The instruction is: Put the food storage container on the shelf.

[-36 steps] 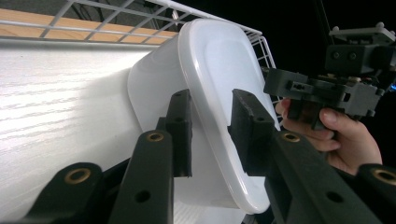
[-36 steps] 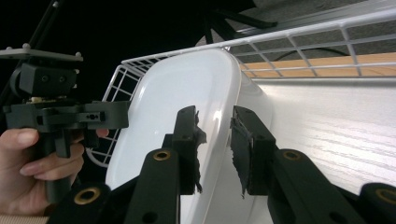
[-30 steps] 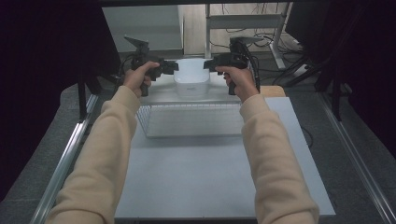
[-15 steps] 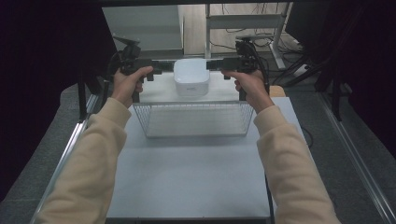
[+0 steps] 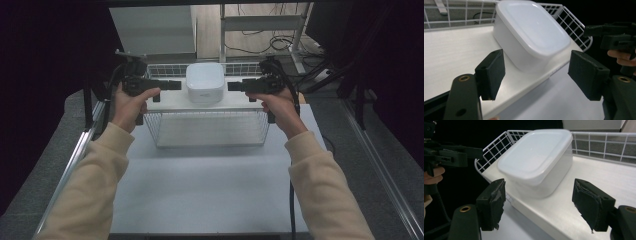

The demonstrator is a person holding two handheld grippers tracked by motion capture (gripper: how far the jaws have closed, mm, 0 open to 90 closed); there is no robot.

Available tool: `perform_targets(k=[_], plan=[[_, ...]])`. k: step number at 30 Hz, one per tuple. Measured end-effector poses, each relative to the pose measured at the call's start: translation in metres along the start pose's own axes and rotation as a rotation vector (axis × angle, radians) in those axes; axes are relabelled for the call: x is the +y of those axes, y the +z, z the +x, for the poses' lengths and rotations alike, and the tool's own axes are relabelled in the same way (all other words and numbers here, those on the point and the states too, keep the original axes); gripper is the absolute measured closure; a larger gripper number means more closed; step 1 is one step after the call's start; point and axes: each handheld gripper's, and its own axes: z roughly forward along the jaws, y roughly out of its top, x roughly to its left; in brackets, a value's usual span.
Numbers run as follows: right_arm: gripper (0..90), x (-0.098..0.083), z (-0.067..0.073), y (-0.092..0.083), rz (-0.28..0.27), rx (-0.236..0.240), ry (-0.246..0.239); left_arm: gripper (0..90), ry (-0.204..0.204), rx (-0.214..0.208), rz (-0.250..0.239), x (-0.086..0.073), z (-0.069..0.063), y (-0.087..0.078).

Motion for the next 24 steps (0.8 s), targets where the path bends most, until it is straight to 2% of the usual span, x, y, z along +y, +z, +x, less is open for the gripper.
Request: perform_targets(k=[4,6,8,11,15,20,24], plan=[[26.6,-0.019,0.003,-0.012,-0.007,0.0,-0.019,29.8,0.033,0.006,-0.003,-0.016,-0.008,-0.008],[26.6,-0.029,0.005,-0.017,-0.008,-0.017,-0.049,29.8,0.05,0.002,-0.011,-0.025,-0.011,-0.011],[26.6,-0.04,0.007,-0.023,-0.016,-0.031,-0.079,29.8,0.071,-0.001,-0.017,-0.038,-0.014,-0.015],[26.6,-0.057,0.009,-0.031,-0.033,-0.027,-0.11,29.7,0.093,0.001,-0.024,-0.059,-0.015,-0.02],[26.6,-0.08,0.007,-0.042,-0.049,-0.03,-0.142,29.6,0.098,0.002,-0.033,-0.088,-0.012,-0.025],[26.6,-0.113,0.004,-0.05,-0.059,-0.025,-0.148,29.5,0.117,0.048,-0.031,-0.123,-0.009,-0.028],[26.6,-0.142,0.0,-0.054,-0.052,-0.035,-0.156,29.3,0.118,0.063,-0.015,-0.15,-0.006,-0.029]])
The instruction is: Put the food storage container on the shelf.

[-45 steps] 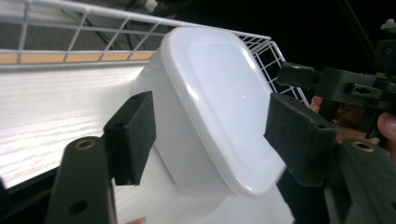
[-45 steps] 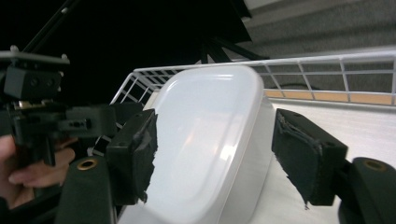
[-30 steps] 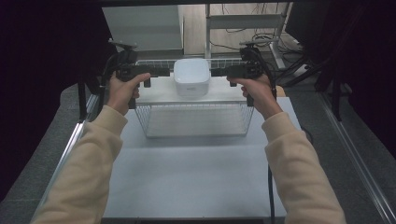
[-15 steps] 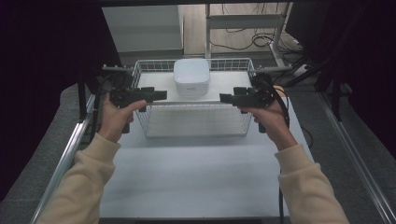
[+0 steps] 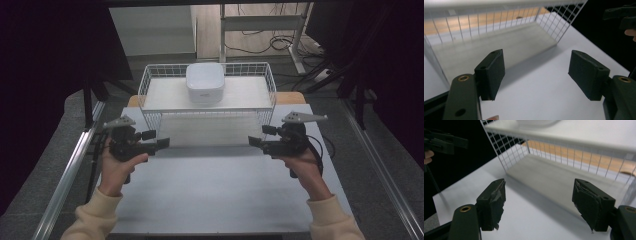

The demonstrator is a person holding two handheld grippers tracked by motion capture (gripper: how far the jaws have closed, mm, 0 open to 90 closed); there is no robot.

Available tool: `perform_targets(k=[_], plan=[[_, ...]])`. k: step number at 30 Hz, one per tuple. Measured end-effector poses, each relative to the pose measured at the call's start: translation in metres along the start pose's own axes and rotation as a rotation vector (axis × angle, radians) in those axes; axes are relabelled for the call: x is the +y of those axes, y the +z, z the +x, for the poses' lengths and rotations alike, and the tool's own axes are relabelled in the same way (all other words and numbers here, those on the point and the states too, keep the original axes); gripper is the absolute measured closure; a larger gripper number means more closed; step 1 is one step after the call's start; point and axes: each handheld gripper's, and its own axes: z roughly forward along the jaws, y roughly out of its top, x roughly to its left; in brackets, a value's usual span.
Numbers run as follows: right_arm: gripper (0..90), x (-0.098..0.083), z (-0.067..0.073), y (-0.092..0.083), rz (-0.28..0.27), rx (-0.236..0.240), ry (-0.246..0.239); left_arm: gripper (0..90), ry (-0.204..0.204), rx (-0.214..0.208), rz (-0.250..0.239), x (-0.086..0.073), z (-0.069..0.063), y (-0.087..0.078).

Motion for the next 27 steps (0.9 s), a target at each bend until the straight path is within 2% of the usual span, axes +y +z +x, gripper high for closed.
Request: perform_targets(k=[5,11,14,17,27], plan=[[26.6,-0.035,-0.002,0.0,0.029,-0.019,0.01,28.6,0.015,0.047,0.046,-0.034,0.001,0.003],[26.2,-0.074,-0.007,0.003,0.072,-0.033,0.012,27.0,0.001,0.07,0.096,-0.063,0.006,0.011],[25.6,-0.091,-0.01,0.005,0.099,-0.045,0.018,26.1,0.0,0.075,0.117,-0.072,0.007,0.015],[25.6,-0.099,-0.011,0.005,0.102,-0.047,0.029,25.3,0.017,0.094,0.144,-0.079,0.007,0.018],[25.1,-0.099,-0.011,0.005,0.095,-0.061,0.022,25.4,0.002,0.086,0.138,-0.082,0.01,0.019]])
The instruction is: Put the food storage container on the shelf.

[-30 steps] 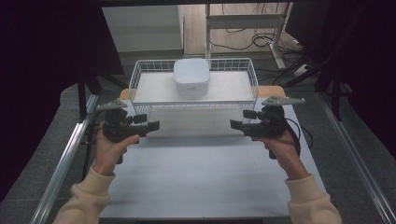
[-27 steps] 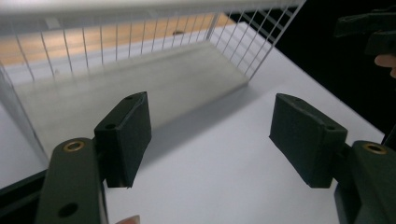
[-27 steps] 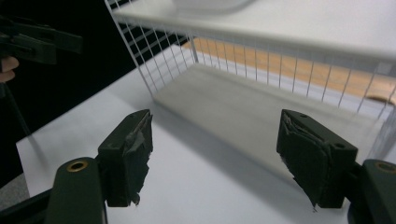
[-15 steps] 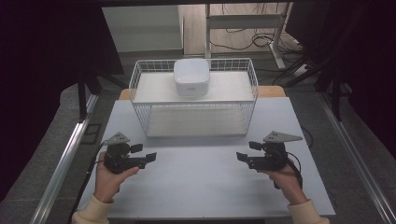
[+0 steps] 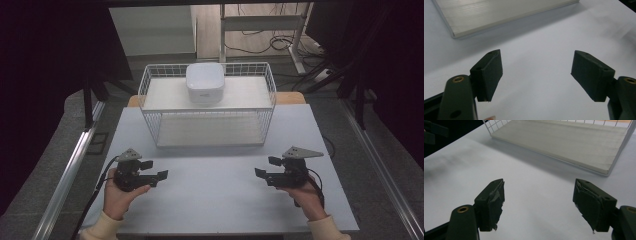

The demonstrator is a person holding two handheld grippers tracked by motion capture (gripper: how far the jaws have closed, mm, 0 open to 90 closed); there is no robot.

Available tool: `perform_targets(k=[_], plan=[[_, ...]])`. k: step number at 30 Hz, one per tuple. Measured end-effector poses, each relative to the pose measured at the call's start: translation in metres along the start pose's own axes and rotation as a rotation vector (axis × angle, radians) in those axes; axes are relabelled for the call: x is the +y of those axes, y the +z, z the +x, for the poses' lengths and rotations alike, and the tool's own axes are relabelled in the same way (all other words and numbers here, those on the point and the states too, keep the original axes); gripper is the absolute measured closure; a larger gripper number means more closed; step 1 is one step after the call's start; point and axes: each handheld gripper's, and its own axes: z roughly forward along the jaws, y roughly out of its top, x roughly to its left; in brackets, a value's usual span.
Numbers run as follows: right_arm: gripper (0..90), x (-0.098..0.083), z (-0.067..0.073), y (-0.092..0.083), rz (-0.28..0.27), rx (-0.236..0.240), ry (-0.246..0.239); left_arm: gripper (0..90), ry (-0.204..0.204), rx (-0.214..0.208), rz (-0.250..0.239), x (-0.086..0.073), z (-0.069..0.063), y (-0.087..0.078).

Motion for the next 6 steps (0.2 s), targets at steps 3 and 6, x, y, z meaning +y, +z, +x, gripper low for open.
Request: perform_targets(k=[3,6], plan=[[24.7,0.0004,-0.0008,-0.0018,-0.018,-0.005,-0.001,25.4,-0.001,0.002,0.001,-0.0003,0.0008,0.0004],[23.7,-0.0001,-0.0026,-0.0019,-0.027,-0.012,-0.009,25.3,-0.011,-0.002,-0.003,0.0001,0.0026,0.0016]])
